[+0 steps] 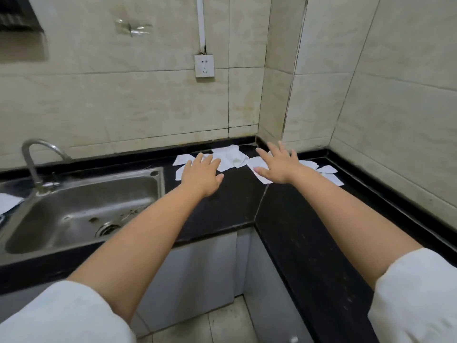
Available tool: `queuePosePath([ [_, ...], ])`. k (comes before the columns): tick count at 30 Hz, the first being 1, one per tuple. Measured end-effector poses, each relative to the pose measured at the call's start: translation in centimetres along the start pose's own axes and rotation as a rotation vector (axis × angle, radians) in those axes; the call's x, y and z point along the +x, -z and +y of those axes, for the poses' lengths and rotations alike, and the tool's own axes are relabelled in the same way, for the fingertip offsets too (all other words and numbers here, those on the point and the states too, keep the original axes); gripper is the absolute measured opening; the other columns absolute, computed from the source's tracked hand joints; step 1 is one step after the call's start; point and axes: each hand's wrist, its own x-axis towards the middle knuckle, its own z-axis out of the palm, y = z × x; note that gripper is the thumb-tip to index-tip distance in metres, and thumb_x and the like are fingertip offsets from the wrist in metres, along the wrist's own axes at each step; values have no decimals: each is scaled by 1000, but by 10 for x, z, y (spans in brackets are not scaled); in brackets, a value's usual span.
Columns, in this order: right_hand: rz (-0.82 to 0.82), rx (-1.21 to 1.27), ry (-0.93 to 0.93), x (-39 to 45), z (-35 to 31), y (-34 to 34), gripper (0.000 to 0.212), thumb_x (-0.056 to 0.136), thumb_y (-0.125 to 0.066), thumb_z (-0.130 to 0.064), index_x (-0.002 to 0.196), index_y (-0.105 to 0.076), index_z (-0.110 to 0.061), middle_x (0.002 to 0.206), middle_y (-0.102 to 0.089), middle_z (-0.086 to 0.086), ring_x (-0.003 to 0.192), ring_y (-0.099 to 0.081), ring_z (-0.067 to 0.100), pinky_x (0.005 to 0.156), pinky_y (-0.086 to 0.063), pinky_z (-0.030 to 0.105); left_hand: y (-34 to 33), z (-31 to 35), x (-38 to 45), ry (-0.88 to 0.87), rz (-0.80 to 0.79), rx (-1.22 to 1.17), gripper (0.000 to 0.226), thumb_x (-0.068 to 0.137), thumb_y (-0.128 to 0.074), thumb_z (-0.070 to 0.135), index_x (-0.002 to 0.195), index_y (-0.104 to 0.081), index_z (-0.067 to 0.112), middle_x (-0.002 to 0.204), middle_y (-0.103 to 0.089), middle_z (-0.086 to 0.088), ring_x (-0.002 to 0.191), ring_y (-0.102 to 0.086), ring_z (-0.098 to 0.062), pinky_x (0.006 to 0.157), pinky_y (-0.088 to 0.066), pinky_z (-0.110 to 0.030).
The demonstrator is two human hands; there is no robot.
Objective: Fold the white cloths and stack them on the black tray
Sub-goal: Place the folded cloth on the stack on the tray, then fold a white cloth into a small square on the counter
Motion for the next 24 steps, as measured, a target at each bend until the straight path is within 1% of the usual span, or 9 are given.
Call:
queuePosePath([
  [2,-21,19,-45,31,8,-7,60,96,-30,-47,148,-6,-28,158,5,7,145,11,29,115,1,53,-10,-17,35,-17,-22,0,50,98,-33,37,144,-25,18,154,-23,-3,144,-11,-28,116,-18,-46],
  [6,-131,38,-135,81,36,-37,60,96,-30,-48,148,-6,-28,158,6,6,145,12,29,115,-2,54,-37,-35,94,-48,-88,-16,49,98,-34,37,143,-28,18,152,-26,-3,142,-15,-28,114,-23,-45],
  [11,-246,50,-247,147,69,-80,61,96,-29,-49,148,-4,-29,158,3,7,145,7,32,115,-3,53,-77,-39,151,-97,-187,-69,51,99,-32,37,146,-21,21,157,-15,-1,146,-6,-26,117,-13,-44],
  [13,-278,68,-251,178,76,-99,61,96,-28,-51,148,-4,-30,158,2,7,145,6,32,115,-4,53,-94,-44,176,-105,-218,-64,51,99,-31,37,147,-20,22,157,-13,-1,146,-5,-25,117,-13,-44],
  [17,-321,119,-199,249,85,-129,61,96,-28,-49,148,-3,-28,158,2,7,145,6,31,116,-4,51,-127,-57,237,-59,-290,-56,51,99,-31,37,147,-21,21,157,-14,-1,146,-5,-25,118,-13,-43],
  [19,-306,146,-171,283,87,-143,60,97,-30,-47,148,-9,-24,158,-6,7,145,-1,30,116,-8,50,-146,-61,266,-44,-321,-60,49,99,-33,37,145,-26,20,155,-20,-1,145,-10,-25,116,-18,-42],
  [20,-279,160,-159,299,88,-150,58,97,-33,-45,147,-15,-21,156,-14,7,144,-8,29,117,-13,49,-155,-63,278,-40,-329,-62,48,98,-35,37,142,-31,19,152,-26,-3,143,-17,-25,114,-23,-41],
  [22,-213,181,-129,327,86,-162,54,96,-39,-40,143,-29,-15,149,-33,8,138,-26,27,114,-24,44,-175,-64,300,-23,-346,-81,42,96,-40,35,133,-43,15,140,-42,-4,132,-34,-24,105,-35,-38],
  [24,-163,205,-87,353,82,-174,48,94,-45,-35,137,-41,-12,140,-46,8,130,-39,25,109,-31,37,-194,-63,316,9,-376,-117,35,94,-44,32,121,-51,12,128,-51,-6,121,-45,-23,96,-41,-35],
])
